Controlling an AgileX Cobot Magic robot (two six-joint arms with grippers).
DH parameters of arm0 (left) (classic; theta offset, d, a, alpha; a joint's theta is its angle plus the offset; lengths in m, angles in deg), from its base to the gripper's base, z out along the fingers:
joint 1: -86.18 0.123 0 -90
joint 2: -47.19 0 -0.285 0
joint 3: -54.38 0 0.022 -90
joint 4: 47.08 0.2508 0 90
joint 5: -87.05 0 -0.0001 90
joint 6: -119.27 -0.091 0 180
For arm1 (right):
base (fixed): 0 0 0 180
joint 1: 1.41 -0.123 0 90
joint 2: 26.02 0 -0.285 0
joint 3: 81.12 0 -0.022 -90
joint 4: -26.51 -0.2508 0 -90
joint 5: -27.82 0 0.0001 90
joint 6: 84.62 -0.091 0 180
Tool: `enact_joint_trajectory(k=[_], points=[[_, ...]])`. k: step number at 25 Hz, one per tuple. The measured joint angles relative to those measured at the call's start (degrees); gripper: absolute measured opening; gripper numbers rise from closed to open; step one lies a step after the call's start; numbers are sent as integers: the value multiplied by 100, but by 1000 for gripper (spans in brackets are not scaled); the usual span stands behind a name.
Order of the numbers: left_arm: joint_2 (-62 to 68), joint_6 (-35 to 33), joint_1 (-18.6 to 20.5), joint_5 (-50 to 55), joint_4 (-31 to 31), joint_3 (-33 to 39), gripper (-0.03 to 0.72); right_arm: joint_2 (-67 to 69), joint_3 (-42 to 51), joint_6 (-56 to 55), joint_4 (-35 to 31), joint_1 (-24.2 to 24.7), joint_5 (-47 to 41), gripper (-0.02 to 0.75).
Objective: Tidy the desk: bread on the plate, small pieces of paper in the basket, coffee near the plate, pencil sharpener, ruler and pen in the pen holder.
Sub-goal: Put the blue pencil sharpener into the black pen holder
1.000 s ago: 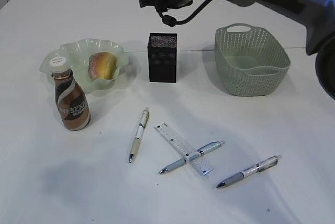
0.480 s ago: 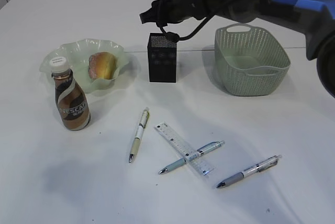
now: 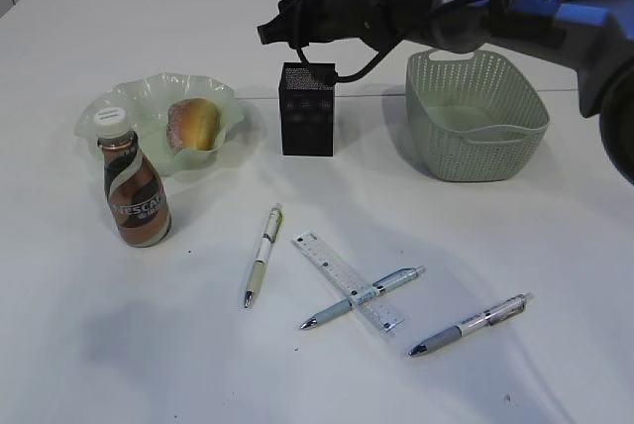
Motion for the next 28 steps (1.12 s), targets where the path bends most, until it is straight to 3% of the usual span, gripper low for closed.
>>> enact_joint_trajectory(k=[28], points=[[0,0,0,-258,0,0,466,0,934,0,211,122,891,344]])
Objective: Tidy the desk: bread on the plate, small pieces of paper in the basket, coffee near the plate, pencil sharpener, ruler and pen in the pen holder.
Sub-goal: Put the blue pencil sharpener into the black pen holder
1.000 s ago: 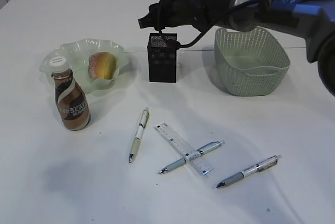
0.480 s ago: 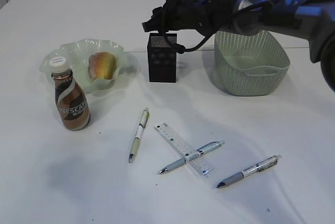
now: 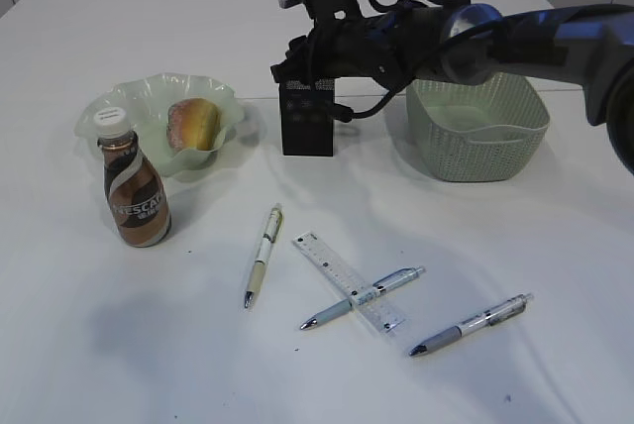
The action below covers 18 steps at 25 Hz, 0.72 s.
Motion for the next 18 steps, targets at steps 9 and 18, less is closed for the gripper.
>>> enact_joint_trajectory(k=[9,18], points=[[0,0,0,-13,-10,0,466,0,2,0,12,0,-103,344],[0,0,0,-22,-10,0,466,0,2,0,12,13,-138,344]])
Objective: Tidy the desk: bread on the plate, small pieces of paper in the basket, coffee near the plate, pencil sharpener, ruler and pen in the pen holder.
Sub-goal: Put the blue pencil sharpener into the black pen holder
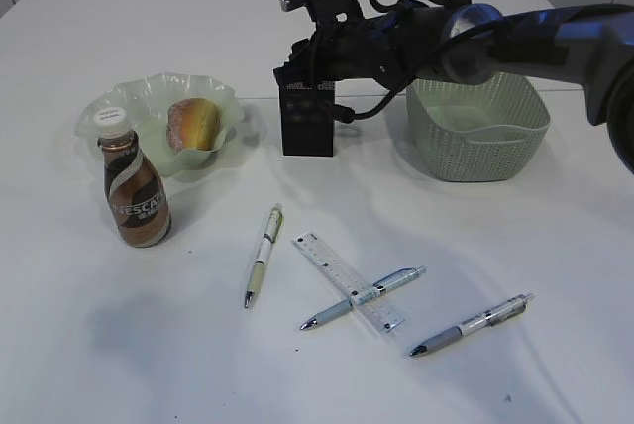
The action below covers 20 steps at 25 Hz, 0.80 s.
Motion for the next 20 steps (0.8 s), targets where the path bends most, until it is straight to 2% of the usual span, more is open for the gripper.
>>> enact_joint_trajectory(k=[20], points=[[0,0,0,-18,0,0,466,0,0,0,0,0,-75,344]])
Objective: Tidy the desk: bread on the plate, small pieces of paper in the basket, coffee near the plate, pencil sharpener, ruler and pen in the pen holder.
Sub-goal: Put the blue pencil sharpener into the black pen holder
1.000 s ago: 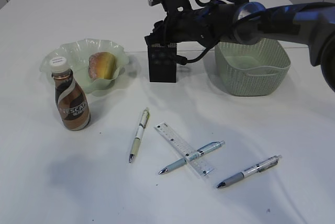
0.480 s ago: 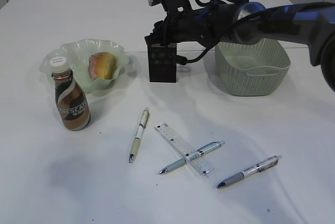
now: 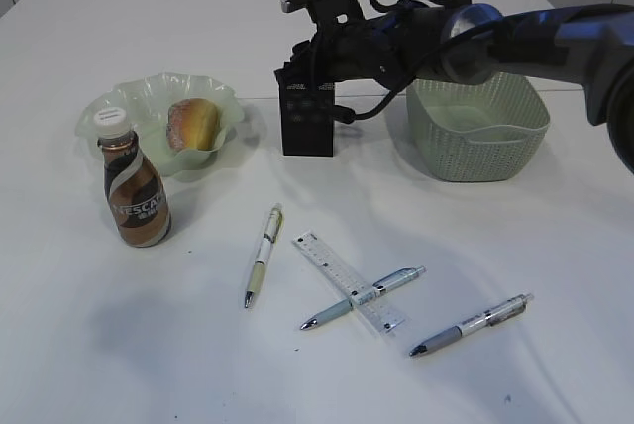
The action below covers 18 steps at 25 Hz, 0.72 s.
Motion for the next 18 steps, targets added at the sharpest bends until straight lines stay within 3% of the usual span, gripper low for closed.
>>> enact_joint_trajectory(k=[18], points=[[0,0,0,-97,0,0,466,0,0,0,-56,3,-84,396]])
